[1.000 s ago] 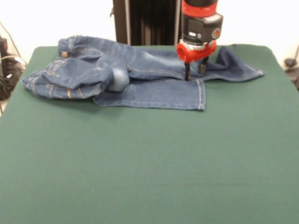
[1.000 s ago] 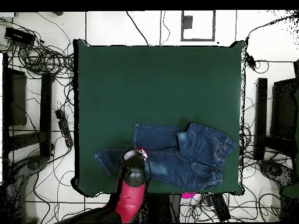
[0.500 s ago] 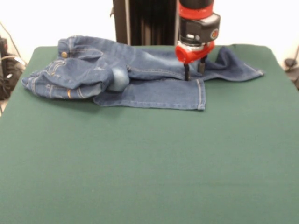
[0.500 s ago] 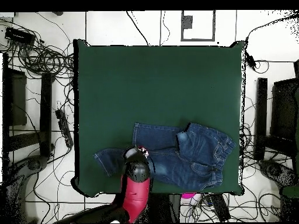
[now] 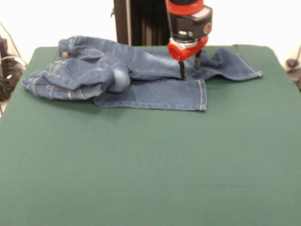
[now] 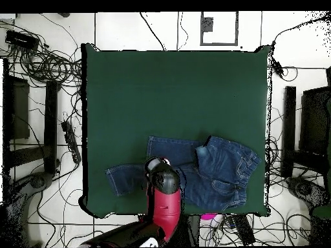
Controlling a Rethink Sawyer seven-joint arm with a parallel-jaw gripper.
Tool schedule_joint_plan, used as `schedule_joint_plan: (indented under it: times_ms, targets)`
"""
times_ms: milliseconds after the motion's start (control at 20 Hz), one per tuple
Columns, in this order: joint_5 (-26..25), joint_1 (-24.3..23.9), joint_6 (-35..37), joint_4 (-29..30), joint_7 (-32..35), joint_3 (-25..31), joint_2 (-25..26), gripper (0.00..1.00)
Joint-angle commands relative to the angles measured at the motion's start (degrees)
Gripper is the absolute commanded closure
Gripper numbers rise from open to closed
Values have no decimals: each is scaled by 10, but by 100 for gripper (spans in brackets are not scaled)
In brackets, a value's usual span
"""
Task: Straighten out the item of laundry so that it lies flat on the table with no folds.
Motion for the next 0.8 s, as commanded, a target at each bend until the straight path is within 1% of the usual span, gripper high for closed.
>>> schedule_joint_plan:
  times_ms: [50, 150, 350, 450, 650, 700, 800]
  targets:
    - [-92, -54, -12, -32, -2, 28, -19, 0]
    - [-153, -74, -5, -41, 34, 18, -36, 0]
    - [-199, -101, -4, -47, 60, 24, -58, 0]
    - [-206, -113, -8, -49, 71, 36, -67, 0]
    - [-168, -130, -17, -57, 104, 85, -79, 0]
    - [-170, -130, -25, -66, 124, 89, -76, 0]
    - [-163, -133, -33, -73, 143, 99, -74, 0]
